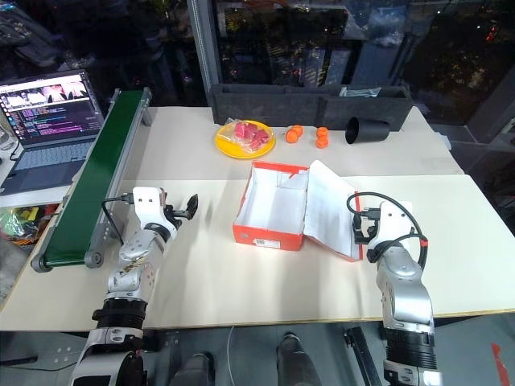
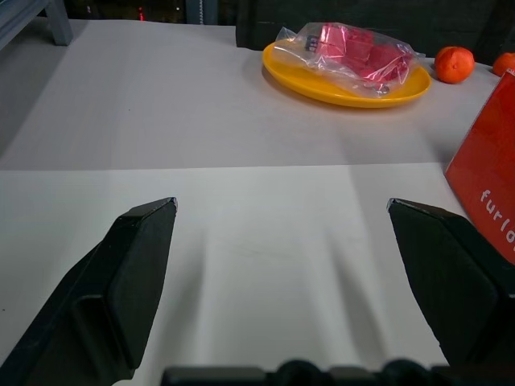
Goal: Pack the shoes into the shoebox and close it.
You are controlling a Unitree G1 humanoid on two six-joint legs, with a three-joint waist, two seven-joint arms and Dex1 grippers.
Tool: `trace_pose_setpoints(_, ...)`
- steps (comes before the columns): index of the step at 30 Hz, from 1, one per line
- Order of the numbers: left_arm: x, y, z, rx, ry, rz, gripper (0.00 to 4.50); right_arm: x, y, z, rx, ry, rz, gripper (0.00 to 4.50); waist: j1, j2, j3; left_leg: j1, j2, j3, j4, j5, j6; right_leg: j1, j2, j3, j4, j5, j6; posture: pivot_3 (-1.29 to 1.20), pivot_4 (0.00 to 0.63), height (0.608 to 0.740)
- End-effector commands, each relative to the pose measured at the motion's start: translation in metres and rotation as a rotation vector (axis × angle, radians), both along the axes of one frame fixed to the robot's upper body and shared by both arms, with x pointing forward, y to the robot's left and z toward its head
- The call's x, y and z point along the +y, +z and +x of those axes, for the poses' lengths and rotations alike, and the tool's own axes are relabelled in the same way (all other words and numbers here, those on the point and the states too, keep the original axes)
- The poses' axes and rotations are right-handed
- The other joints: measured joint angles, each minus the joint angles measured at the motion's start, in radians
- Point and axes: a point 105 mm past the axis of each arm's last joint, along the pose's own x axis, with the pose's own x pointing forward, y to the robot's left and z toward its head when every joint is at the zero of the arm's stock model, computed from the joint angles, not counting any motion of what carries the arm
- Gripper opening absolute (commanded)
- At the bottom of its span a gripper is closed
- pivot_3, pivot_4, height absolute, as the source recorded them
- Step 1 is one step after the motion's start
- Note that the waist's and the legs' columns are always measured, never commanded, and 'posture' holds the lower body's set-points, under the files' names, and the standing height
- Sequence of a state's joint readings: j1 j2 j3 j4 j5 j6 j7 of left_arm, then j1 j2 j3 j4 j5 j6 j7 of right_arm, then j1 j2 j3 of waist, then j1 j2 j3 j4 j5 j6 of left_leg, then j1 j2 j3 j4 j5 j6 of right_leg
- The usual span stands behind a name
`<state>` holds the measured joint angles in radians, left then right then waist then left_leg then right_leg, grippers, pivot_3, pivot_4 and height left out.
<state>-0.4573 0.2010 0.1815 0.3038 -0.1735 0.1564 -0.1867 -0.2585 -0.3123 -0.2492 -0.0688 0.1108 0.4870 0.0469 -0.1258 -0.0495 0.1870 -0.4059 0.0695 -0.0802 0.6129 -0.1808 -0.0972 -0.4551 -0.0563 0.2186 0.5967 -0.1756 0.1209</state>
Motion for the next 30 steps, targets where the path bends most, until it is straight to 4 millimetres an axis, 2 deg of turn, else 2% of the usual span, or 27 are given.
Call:
trace_pose_setpoints(1,-0.005,0.014,-0.002,-0.057,-0.028,0.054,4.50,0.000,0.023,0.000,-0.085,0.018,-0.019,4.44,0.000,0.000,0.000,0.000,0.000,0.000,0.000,0.000,0.000,0.000,0.000,0.000,0.000,0.000,0.000,0.00,0.150,0.710)
trace_pose_setpoints(3,-0.004,0.015,-0.004,-0.067,-0.026,0.062,4.50,0.031,0.047,0.004,-0.160,0.181,0.001,4.44,-0.001,0.000,0.000,0.000,0.000,0.000,0.000,0.000,0.000,0.000,0.000,0.000,0.000,0.000,0.000,0.00,0.150,0.710)
trace_pose_setpoints(4,0.000,0.017,-0.005,-0.076,-0.009,0.057,4.50,0.054,0.067,0.004,-0.210,0.297,0.033,4.44,-0.005,0.000,0.000,0.000,0.000,0.000,0.000,0.000,0.000,0.000,0.000,0.000,0.000,0.000,0.000,0.00,0.150,0.710)
trace_pose_setpoints(6,0.007,0.019,-0.005,-0.084,0.009,0.048,4.50,0.081,0.090,0.001,-0.258,0.441,0.066,4.44,-0.018,0.000,0.000,0.000,0.000,0.000,0.000,0.000,0.000,0.000,0.000,0.000,0.001,0.000,0.000,0.00,0.150,0.710)
trace_pose_setpoints(8,0.010,0.026,-0.004,-0.105,0.009,0.050,4.50,0.108,0.111,-0.005,-0.285,0.589,0.123,4.44,-0.022,0.000,0.000,0.001,0.000,0.000,0.001,0.000,0.000,0.000,0.000,0.000,0.003,0.000,0.000,0.00,0.150,0.710)
trace_pose_setpoints(10,0.016,0.040,-0.002,-0.143,0.018,0.043,4.50,0.151,0.131,-0.021,-0.288,0.824,0.155,4.44,-0.024,0.000,0.000,0.001,0.000,-0.002,0.001,0.000,0.000,0.000,0.000,-0.002,0.004,0.000,0.000,0.00,0.150,0.710)
trace_pose_setpoints(12,0.021,0.049,-0.001,-0.166,0.025,0.036,4.50,0.177,0.133,-0.034,-0.254,0.972,0.140,4.44,-0.023,0.000,0.000,0.000,0.000,-0.003,0.001,0.000,0.000,0.000,0.000,-0.002,0.004,-0.001,-0.001,0.00,0.150,0.710)
trace_pose_setpoints(15,0.029,0.064,0.001,-0.189,0.050,0.017,4.50,0.204,0.113,-0.047,-0.139,1.130,0.069,4.44,-0.016,0.000,0.000,-0.002,0.000,-0.005,0.001,0.000,0.000,0.000,0.000,-0.005,0.004,-0.002,-0.001,0.00,0.150,0.710)
trace_pose_setpoints(16,0.032,0.070,0.002,-0.197,0.056,0.021,4.50,0.210,0.106,-0.051,-0.102,1.171,0.042,4.44,-0.011,0.000,0.000,-0.003,0.000,-0.005,0.002,0.000,0.000,0.000,0.000,-0.005,0.004,-0.002,-0.001,0.00,0.150,0.710)
trace_pose_setpoints(18,0.053,0.084,0.004,-0.197,0.094,0.003,4.50,0.217,0.085,-0.056,-0.024,1.221,-0.038,4.44,-0.006,0.000,0.000,-0.003,0.000,-0.006,0.003,0.000,0.000,0.000,0.000,-0.006,0.004,-0.002,-0.001,0.00,0.150,0.710)
trace_pose_setpoints(21,0.084,0.099,0.003,-0.173,0.157,-0.010,4.50,0.216,0.075,-0.053,-0.003,1.213,-0.046,4.44,-0.004,-0.001,0.000,-0.002,0.000,-0.006,0.003,0.000,0.000,0.000,0.000,-0.007,0.005,-0.002,-0.001,0.00,0.150,0.710)
trace_pose_setpoints(24,0.115,0.082,0.003,-0.026,0.236,0.041,4.50,0.217,0.071,-0.052,0.000,1.207,-0.047,4.44,-0.007,-0.001,0.000,-0.001,0.000,-0.006,0.003,0.000,0.000,-0.001,0.000,-0.007,0.006,-0.002,-0.001,0.00,0.150,0.710)
trace_pose_setpoints(27,0.155,0.054,-0.006,0.131,0.365,0.073,4.50,0.215,0.064,-0.047,0.009,1.179,-0.050,4.44,-0.007,-0.001,-0.001,0.000,0.000,-0.006,0.003,0.000,0.000,0.000,0.000,-0.007,0.007,-0.003,-0.002,0.00,0.150,0.710)
trace_pose_setpoints(28,0.163,0.048,-0.008,0.168,0.381,0.087,4.50,0.214,0.062,-0.045,0.010,1.162,-0.048,4.44,-0.008,-0.001,-0.001,0.000,0.000,-0.006,0.003,0.000,0.000,0.000,0.000,-0.007,0.007,-0.003,-0.002,0.00,0.150,0.710)
trace_pose_setpoints(30,0.164,0.051,-0.008,0.164,0.364,0.090,4.50,0.211,0.061,-0.042,0.005,1.131,-0.036,4.44,-0.006,-0.002,-0.001,-0.001,0.000,-0.006,0.003,0.000,0.000,-0.001,0.000,-0.007,0.008,-0.003,-0.002,0.00,0.150,0.710)
